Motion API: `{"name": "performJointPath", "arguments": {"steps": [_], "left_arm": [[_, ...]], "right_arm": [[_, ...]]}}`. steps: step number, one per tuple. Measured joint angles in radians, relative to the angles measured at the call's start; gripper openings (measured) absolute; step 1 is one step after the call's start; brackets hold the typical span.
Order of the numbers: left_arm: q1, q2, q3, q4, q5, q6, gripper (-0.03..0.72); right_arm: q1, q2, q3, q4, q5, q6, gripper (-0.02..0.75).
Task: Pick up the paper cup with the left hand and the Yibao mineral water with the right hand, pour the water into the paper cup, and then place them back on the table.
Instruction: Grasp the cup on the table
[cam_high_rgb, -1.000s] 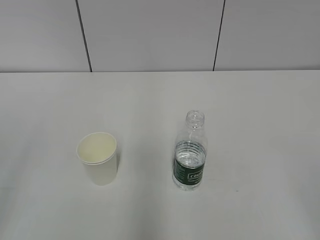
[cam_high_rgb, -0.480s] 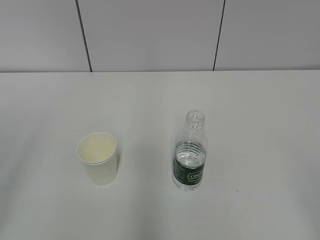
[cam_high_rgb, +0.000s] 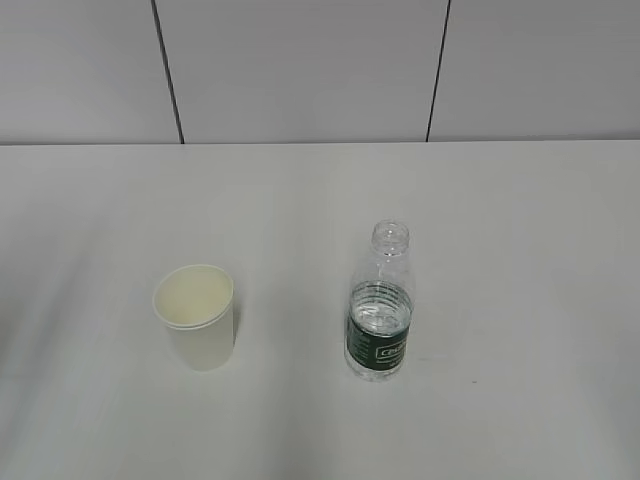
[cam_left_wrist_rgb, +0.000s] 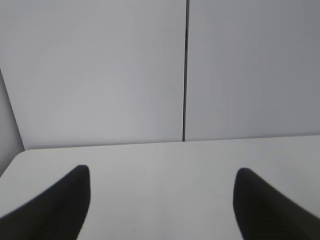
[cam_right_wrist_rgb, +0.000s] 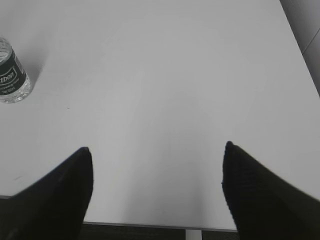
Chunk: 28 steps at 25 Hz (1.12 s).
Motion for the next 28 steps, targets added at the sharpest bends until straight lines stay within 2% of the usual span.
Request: {"name": "performJointPath", "arguments": {"steps": [11, 18, 24, 28], "left_arm": [[0.0, 0.333, 0.0, 0.006, -0.216, -0.049, 0.562], [0.0, 0.483, 0.005, 0.067, -0.303, -0.073, 0.557], [0.0, 0.544, 0.127, 0.088, -0.531, -0.11, 0.551], [0.0, 0.598, 0.208, 0.18, -0.684, -0.113, 0.543]], "right_arm": [[0.0, 0.0, 0.0, 0.0, 0.0, 0.0, 0.592], [0.0, 0.0, 0.0, 0.0, 0.0, 0.0, 0.592], [0.0, 0.0, 0.0, 0.0, 0.0, 0.0, 0.592], [0.0, 0.0, 0.0, 0.0, 0.0, 0.0, 0.592]]}}
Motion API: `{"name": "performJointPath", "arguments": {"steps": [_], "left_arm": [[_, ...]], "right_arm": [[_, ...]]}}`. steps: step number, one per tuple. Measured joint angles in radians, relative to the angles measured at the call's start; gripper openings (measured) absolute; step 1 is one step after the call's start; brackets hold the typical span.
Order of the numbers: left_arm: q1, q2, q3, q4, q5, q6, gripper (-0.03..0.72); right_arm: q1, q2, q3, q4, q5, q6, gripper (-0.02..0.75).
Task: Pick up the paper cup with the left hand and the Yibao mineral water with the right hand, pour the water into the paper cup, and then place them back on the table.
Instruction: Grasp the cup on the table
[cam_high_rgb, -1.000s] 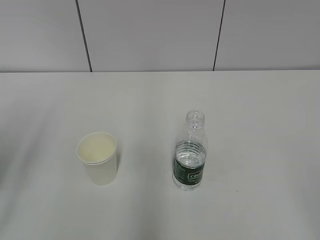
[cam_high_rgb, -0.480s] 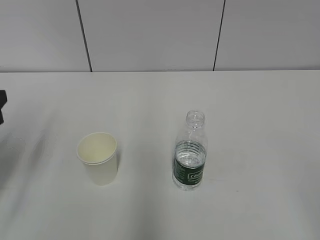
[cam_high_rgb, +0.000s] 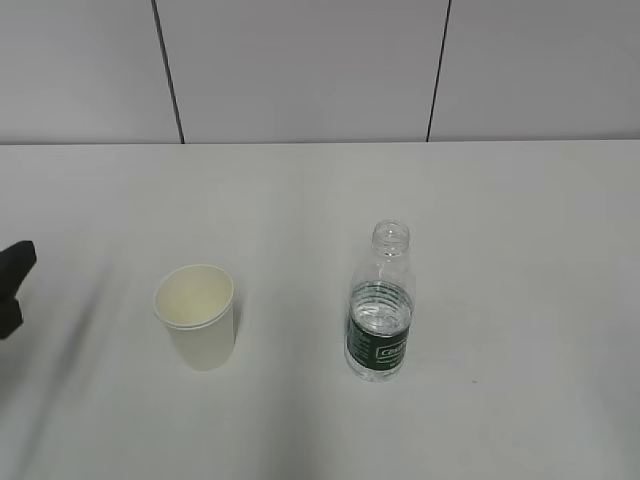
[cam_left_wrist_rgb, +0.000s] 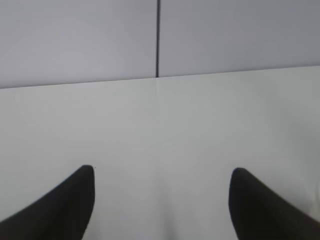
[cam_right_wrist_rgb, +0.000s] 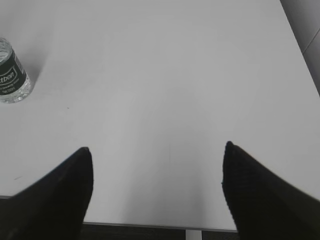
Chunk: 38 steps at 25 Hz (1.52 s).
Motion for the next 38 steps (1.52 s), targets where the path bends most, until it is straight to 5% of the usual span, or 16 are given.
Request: {"name": "performJointPath", "arguments": {"steps": [7, 16, 31, 38], "left_arm": [[0.0, 0.162, 0.039, 0.179, -0.13, -0.001, 0.512], [0.0, 0.404, 0.033, 0.218, -0.155, 0.026, 0.508], [0.0, 0.423, -0.032, 0.488, -0.156, 0.103, 0.509], [0.0, 0.423, -0.058, 0.531, -0.157, 0.052, 0.585]], "right_arm": [[0.0, 0.0, 0.0, 0.0, 0.0, 0.0, 0.592], [0.0, 0.0, 0.0, 0.0, 0.0, 0.0, 0.592], [0.0, 0.0, 0.0, 0.0, 0.0, 0.0, 0.592], [0.0, 0.0, 0.0, 0.0, 0.0, 0.0, 0.592]]}}
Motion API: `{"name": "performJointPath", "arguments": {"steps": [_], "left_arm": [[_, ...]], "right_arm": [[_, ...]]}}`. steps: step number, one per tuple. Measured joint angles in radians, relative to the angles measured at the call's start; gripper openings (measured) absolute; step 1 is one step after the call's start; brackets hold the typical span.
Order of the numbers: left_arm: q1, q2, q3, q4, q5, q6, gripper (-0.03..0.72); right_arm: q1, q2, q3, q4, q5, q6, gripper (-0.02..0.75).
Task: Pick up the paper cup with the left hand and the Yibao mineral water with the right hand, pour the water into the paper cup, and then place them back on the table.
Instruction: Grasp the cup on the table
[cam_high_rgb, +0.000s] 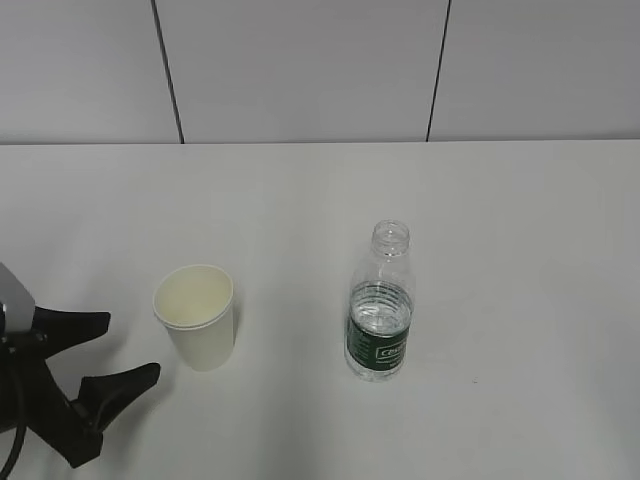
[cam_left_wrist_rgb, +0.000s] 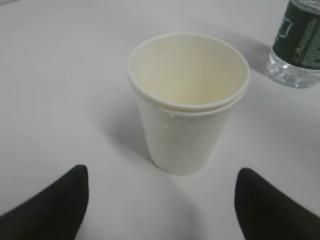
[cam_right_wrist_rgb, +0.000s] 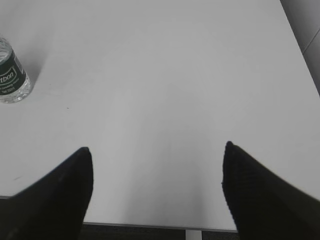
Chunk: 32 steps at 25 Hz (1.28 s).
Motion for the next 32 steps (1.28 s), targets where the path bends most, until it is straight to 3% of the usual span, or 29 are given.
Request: {"name": "performJointPath", "arguments": {"steps": [8, 32], "left_arm": [[0.0, 0.002, -0.051, 0.038, 0.0, -0.057, 0.591], [-0.004, 0.059, -0.144, 0.127, 0.001, -0.063, 0.591]], "right_arm": [[0.0, 0.0, 0.0, 0.0, 0.0, 0.0, 0.592], [0.0, 0.0, 0.0, 0.0, 0.0, 0.0, 0.592]]}}
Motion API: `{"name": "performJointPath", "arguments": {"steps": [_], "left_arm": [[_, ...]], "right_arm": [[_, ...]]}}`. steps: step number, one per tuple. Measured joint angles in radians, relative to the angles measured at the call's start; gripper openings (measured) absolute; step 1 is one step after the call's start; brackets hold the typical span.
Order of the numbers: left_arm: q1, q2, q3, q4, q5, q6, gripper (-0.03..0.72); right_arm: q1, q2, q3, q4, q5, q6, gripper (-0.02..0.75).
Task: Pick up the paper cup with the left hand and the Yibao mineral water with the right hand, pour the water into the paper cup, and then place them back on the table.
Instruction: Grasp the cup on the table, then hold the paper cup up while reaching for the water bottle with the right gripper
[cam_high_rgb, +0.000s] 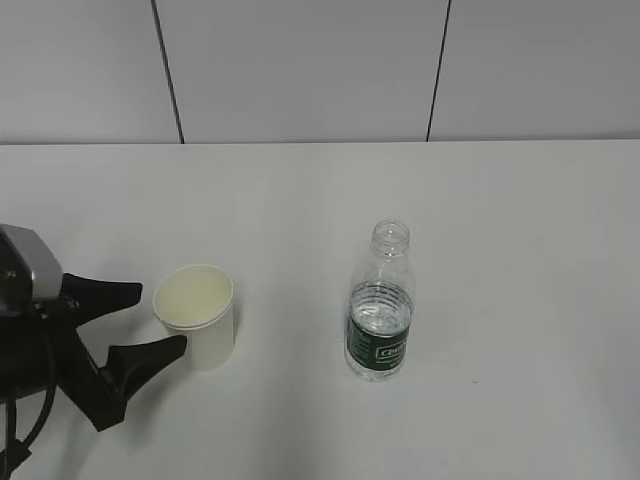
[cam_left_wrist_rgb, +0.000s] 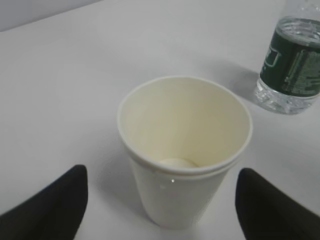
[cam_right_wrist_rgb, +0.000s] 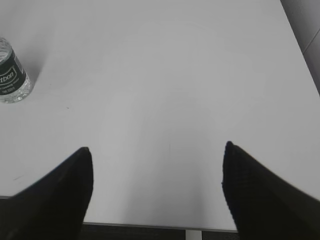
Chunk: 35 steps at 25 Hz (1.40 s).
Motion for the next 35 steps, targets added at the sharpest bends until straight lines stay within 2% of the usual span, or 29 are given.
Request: {"name": "performJointPath", "arguments": {"steps": [4, 10, 23, 28, 35], "left_arm": [[-0.045, 0.061, -0.035, 0.003, 0.0, 0.0, 0.591], [-0.104, 0.111, -0.058, -0.104, -0.001, 0.0, 0.591], [-0.124, 0.139, -0.061, -0.164, 0.0, 0.0, 0.591], [-0.152, 0.15, -0.11, -0.166, -0.002, 0.0, 0.591], [-0.152, 0.198, -0.119, -0.142, 0.0, 0.0, 0.591]], "right_arm": [[0.0, 0.0, 0.0, 0.0, 0.0, 0.0, 0.592], [0.0, 0.0, 0.0, 0.0, 0.0, 0.0, 0.592], [0.0, 0.0, 0.0, 0.0, 0.0, 0.0, 0.592], [0.0, 0.0, 0.0, 0.0, 0.0, 0.0, 0.592], [0.0, 0.0, 0.0, 0.0, 0.0, 0.0, 0.592]]}}
